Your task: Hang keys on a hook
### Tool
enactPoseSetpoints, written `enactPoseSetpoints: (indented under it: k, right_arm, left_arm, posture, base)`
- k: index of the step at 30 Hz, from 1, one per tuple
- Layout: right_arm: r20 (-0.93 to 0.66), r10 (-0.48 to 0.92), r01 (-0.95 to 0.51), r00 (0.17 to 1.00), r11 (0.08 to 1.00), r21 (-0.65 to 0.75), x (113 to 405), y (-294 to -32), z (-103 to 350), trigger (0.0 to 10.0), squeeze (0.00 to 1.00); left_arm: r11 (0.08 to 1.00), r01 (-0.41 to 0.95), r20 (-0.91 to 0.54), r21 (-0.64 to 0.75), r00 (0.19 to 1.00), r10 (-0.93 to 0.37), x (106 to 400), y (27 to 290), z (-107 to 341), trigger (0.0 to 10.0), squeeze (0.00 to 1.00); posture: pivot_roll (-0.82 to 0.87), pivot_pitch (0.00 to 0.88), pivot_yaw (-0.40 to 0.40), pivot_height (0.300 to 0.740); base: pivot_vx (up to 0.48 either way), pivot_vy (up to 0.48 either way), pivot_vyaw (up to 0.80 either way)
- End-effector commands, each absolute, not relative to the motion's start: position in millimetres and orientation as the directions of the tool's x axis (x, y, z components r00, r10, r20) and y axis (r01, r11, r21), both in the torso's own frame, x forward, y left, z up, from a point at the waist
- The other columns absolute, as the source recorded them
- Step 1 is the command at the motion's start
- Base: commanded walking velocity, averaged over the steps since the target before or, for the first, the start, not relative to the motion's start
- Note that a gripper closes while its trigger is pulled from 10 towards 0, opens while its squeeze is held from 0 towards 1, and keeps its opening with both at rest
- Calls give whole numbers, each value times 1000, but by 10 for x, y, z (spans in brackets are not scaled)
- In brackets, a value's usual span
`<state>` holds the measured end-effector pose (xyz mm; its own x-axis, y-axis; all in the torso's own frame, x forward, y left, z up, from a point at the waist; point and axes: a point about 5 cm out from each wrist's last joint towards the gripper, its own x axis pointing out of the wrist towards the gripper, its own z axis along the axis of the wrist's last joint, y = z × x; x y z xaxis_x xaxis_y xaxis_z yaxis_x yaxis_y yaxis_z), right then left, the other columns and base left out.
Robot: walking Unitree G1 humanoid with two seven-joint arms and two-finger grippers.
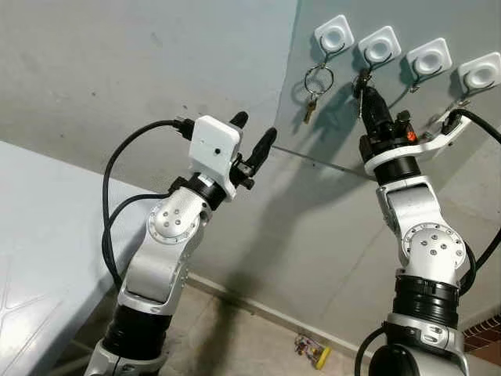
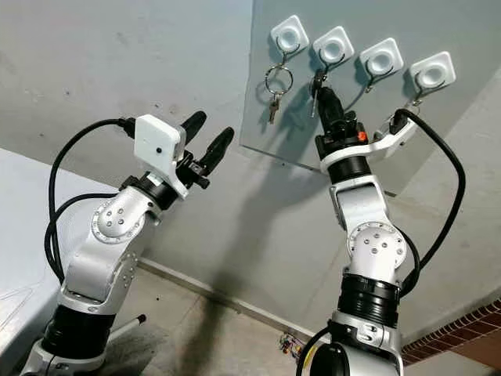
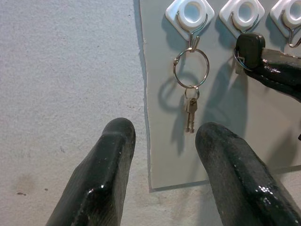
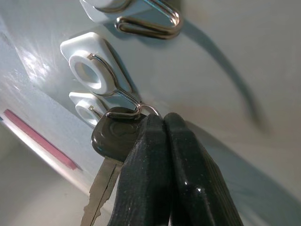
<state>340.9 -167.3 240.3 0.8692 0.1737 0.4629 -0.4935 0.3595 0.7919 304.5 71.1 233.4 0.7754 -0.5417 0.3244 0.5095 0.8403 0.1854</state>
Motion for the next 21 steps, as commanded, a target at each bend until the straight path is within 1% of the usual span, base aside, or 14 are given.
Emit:
enactPoseSetpoints:
  k: [1, 2, 3, 4, 8, 10, 11, 13, 14, 18, 21]
  right_arm:
    - [446, 151, -469, 882, 373, 801, 3415, -1734, 2366, 10000, 0]
    - [449, 152, -472, 880, 371, 800, 3413, -1736, 2363, 10000, 0]
    - [453, 152, -475, 879, 378, 795, 3406, -1743, 2360, 10000, 1000]
    - [444, 151, -466, 883, 399, 790, 3405, -1746, 2347, 10000, 1000]
    - [449, 160, -472, 879, 427, 771, 3395, -1733, 2328, 10000, 1000]
    - [447, 183, -478, 876, 463, 747, 3382, -1705, 2314, 10000, 1000]
    - [447, 183, -478, 876, 463, 747, 3382, -1705, 2314, 10000, 1000]
    - [428, 219, -475, 877, 525, 706, 3372, -1650, 2277, 10000, 1000]
    - [428, 219, -475, 877, 525, 706, 3372, -1650, 2277, 10000, 1000]
    - [412, 268, -488, 871, 579, 653, 3349, -1593, 2222, 10000, 1000]
    - [408, 286, -494, 867, 601, 628, 3332, -1570, 2197, 10000, 1000]
  left_arm:
    - [840, 508, 339, 190, 769, -542, 3043, 708, 2390, 10000, 0]
    - [840, 508, 339, 189, 769, -541, 3044, 710, 2390, 10000, 0]
    - [842, 506, 339, 188, 771, -539, 3048, 713, 2390, 10000, 0]
    - [843, 505, 340, 186, 772, -537, 3049, 715, 2388, 10000, 0]
    - [846, 502, 342, 182, 774, -533, 3049, 717, 2387, 10000, 0]
    - [850, 495, 346, 181, 776, -527, 3051, 721, 2394, 10000, 0]
    - [850, 495, 346, 181, 776, -527, 3051, 721, 2394, 10000, 0]
    - [856, 487, 349, 175, 782, -516, 3061, 736, 2399, 10000, 0]
    - [856, 487, 349, 175, 782, -516, 3061, 736, 2399, 10000, 0]
    - [859, 482, 352, 170, 785, -510, 3063, 744, 2401, 10000, 0]
    - [862, 480, 353, 165, 787, -506, 3062, 748, 2399, 10000, 0]
  posture:
    - [17, 72, -70, 740]
    - [17, 72, -70, 740]
    - [18, 74, -70, 740]
    - [18, 74, -70, 740]
    - [18, 74, -70, 740]
    - [15, 76, -72, 740]
    - [15, 76, -72, 740]
    - [15, 77, -73, 740]
    - [15, 77, -73, 740]
    - [15, 77, -73, 740]
    - [13, 75, -73, 740]
  base:
    - [0, 0, 0]
    - [0, 0, 0]
    - [0, 0, 0]
    - [0, 0, 0]
    - [0, 0, 0]
    - [0, 0, 0]
    - [0, 0, 0]
    - [0, 0, 0]
    - [0, 0, 0]
    - [0, 0, 0]
    - [0, 0, 0]
